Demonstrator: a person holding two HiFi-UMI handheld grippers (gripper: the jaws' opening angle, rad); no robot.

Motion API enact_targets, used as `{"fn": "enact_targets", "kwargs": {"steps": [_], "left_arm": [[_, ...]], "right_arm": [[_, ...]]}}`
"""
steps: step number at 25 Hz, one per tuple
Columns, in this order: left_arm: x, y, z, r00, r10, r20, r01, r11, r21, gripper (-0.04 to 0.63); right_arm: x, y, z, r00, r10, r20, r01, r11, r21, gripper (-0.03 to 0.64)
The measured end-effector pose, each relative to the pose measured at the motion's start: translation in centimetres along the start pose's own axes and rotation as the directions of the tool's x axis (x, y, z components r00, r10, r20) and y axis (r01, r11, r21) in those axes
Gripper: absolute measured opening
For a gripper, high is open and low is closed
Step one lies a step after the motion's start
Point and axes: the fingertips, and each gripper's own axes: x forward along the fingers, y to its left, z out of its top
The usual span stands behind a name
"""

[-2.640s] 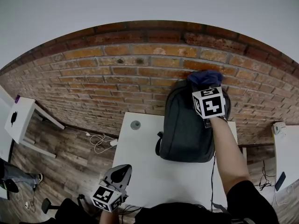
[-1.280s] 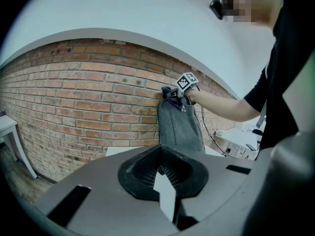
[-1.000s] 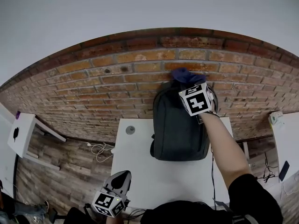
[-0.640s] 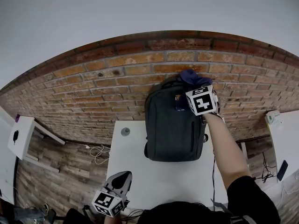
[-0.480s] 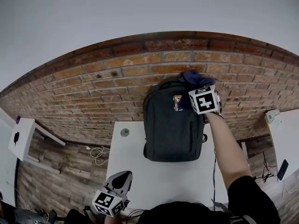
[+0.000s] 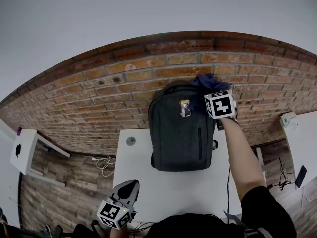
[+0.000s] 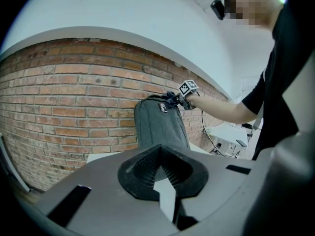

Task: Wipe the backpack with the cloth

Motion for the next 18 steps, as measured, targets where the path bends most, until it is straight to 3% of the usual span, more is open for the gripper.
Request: {"fn": "enact_targets", "kwargs": {"steps": [18], "left_arm": [[0.1,0.0,-0.3,0.999,-0.042,-0.001,0.042,0.999,0.025,-0.006]], "right_arm": [[-3.3,-0.2,-2.7,0.996,-0.084,0.006,0.084,0.996,-0.023,0.064]]}}
